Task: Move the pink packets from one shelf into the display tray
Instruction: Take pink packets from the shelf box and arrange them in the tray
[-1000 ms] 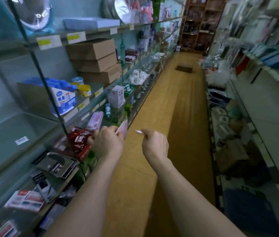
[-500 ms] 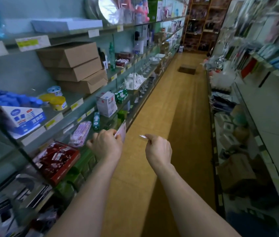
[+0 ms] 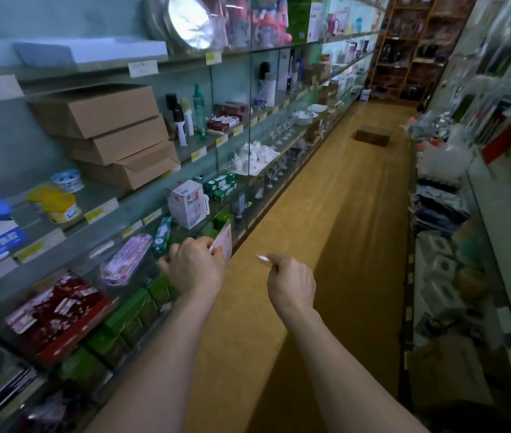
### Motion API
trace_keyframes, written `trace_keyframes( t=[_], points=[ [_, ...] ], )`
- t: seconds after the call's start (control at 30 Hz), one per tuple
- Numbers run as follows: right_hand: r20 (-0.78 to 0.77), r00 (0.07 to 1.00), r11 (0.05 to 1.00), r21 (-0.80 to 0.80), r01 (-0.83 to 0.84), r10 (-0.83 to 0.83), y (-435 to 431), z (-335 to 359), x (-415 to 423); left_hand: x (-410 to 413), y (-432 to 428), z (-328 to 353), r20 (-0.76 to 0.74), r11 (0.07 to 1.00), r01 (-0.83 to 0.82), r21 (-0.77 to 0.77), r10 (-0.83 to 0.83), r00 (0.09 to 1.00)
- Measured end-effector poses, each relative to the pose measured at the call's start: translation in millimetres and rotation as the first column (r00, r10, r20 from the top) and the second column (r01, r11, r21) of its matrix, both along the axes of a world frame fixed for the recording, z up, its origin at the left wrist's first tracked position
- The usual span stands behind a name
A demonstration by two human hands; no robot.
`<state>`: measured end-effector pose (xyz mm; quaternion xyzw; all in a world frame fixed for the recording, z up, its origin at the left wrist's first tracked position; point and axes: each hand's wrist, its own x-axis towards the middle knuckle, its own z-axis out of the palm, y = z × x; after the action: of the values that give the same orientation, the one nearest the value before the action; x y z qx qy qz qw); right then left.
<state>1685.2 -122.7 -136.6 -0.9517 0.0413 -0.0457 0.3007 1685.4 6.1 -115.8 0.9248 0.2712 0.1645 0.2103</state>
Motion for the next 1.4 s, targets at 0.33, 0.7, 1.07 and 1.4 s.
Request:
trace_keyframes(
  t=[0.33, 0.7, 1.07, 1.4],
  points=[
    [0.03, 0.991, 0.991, 0.004, -0.131, 0.13, 6.2, -2.7, 121.5, 113.8, 7.3, -10.4, 0.013, 0.996, -0.083, -0.03, 0.084, 0.996],
    [0.079, 0.955, 0.958, -0.044, -0.284, 0.287, 47.7, 13.3, 272.5, 244.6, 40.6, 11.7, 0.055, 0.982, -0.182, -0.056, 0.185, 0.981],
    [0.094, 0.767, 0.772, -0.118, -0.624, 0.634, 100.4, 17.3, 349.9, 277.5, 82.1, 23.4, 0.062, 0.854, -0.511, -0.101, 0.518, 0.853],
    [0.188, 0.477, 0.506, -0.155, -0.849, 0.858, 87.7, 61.5, 409.1, 294.7, 32.6, 50.9, 0.102, 0.633, -0.769, -0.085, 0.774, 0.625]
  ],
)
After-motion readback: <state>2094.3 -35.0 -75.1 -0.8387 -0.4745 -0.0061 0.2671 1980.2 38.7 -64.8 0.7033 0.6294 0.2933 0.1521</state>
